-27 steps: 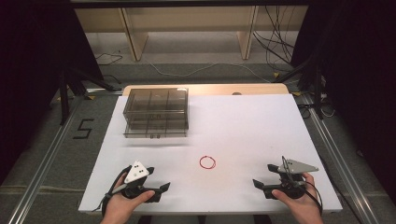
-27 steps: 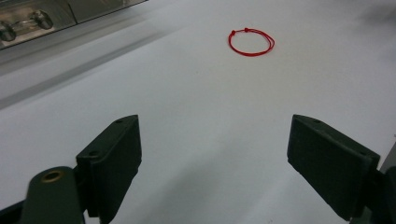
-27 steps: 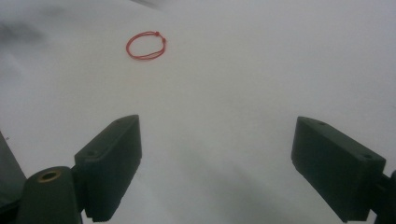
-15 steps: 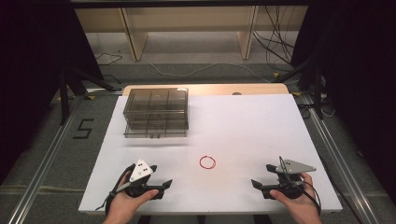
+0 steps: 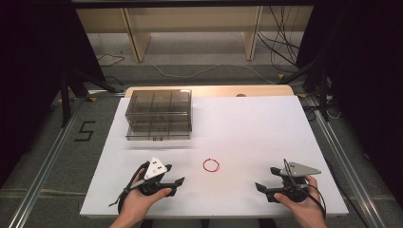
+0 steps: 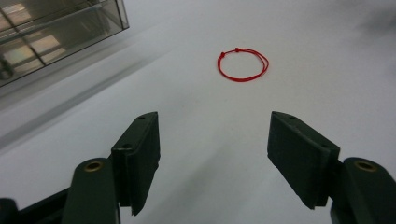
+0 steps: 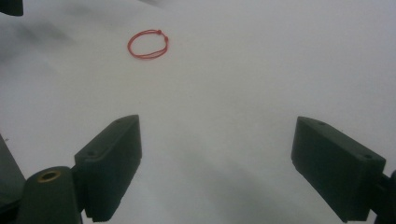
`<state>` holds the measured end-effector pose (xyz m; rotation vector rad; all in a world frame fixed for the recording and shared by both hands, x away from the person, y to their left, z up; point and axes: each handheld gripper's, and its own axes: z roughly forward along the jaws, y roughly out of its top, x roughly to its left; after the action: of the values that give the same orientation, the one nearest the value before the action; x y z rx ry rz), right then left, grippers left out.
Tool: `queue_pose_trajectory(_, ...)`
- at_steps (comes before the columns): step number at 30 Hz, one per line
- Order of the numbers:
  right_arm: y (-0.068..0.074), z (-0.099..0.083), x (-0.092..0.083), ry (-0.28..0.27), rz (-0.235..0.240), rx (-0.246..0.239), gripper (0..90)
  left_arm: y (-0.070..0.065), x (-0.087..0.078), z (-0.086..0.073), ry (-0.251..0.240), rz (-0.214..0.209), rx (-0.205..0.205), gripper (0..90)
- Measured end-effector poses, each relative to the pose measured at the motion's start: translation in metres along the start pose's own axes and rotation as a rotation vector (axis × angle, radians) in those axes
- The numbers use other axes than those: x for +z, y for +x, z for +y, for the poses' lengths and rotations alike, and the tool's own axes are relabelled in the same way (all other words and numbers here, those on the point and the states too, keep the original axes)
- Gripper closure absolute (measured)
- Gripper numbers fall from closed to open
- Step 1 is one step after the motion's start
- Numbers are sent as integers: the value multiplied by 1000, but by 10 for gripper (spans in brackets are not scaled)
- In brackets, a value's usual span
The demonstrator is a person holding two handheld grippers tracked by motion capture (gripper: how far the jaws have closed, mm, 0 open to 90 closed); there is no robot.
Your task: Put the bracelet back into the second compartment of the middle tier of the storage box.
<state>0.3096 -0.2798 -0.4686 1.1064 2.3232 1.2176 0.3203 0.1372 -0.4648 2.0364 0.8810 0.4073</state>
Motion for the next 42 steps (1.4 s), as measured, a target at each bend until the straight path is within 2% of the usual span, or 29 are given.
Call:
queue_pose_trajectory(9,1,1,1,4,3,-5,170,-7,19,15,7,-27,29,449)
queue_pose_trajectory(11,1,0,1,4,3,-6,170,-9,30,22,14,-31,46,471)
queue_pose_trajectory(18,1,1,1,1,3,-5,170,-11,52,35,26,-25,51,535)
queue_pose_trajectory(20,1,1,1,-1,5,-6,170,-13,61,39,35,-29,65,544)
queue_pose_trajectory(30,1,1,1,-2,5,-9,170,-19,87,50,46,-24,83,582)
queue_pose_trajectory(42,1,1,1,-4,7,-6,170,-16,106,52,69,-14,72,618)
